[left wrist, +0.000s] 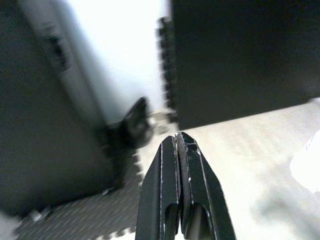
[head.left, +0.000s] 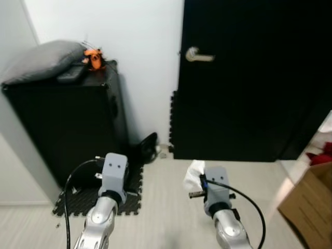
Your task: Clean up the room
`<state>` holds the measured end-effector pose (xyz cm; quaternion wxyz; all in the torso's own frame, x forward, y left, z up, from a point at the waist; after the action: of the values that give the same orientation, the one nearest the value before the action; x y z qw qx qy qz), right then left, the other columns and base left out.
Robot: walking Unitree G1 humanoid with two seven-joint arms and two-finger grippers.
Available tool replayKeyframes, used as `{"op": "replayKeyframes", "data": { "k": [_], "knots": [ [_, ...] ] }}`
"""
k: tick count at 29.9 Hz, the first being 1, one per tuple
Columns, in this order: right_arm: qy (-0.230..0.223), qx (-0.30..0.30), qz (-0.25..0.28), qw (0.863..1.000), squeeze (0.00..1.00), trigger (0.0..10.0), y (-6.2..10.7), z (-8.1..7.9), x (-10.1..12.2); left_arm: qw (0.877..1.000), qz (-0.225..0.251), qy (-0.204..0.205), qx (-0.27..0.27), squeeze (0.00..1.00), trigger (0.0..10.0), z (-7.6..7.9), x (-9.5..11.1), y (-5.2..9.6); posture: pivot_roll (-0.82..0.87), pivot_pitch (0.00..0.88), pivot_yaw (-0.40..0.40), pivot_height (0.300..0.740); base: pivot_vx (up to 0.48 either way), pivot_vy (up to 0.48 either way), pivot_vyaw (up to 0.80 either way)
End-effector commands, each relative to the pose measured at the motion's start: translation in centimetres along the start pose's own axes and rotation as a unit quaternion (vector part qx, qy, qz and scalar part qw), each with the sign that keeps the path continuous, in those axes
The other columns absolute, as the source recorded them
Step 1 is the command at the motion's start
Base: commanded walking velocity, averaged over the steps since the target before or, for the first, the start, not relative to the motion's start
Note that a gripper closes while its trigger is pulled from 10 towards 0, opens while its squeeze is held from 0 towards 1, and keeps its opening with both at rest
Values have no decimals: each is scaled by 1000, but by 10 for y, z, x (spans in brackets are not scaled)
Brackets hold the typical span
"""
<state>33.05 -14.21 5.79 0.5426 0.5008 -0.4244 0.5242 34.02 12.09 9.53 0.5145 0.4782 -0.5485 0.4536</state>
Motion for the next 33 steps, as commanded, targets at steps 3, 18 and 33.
{"op": "replayKeyframes", "data": {
  "k": [3,18,33],
  "knots": [
    [-10,1,-9,1000,0,10000,1,-4,-4,1000,-22,-8,0,0,10000,-1,-10,2,13,27,34,740,0,0,-800],
    [-9,-2,-10,1000,0,10000,2,-3,-5,999,-30,-11,7,0,10000,-4,-14,3,10,24,34,740,0,0,-800],
    [-6,-2,-12,1000,0,10000,2,-1,-5,999,-35,-8,16,0,10000,-6,-16,4,7,30,30,740,0,0,-800]
  ]
}}
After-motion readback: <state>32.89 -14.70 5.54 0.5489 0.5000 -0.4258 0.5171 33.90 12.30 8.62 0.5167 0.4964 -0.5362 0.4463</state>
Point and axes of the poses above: a point about 5 cm out from each wrist's last joint towards the gripper, its own y axis pointing back from the gripper into the wrist, its own x axis along the axis of the wrist's last joint, z = x × y, the point moved 5 cm from there along -y, pointing out of the wrist towards the gripper
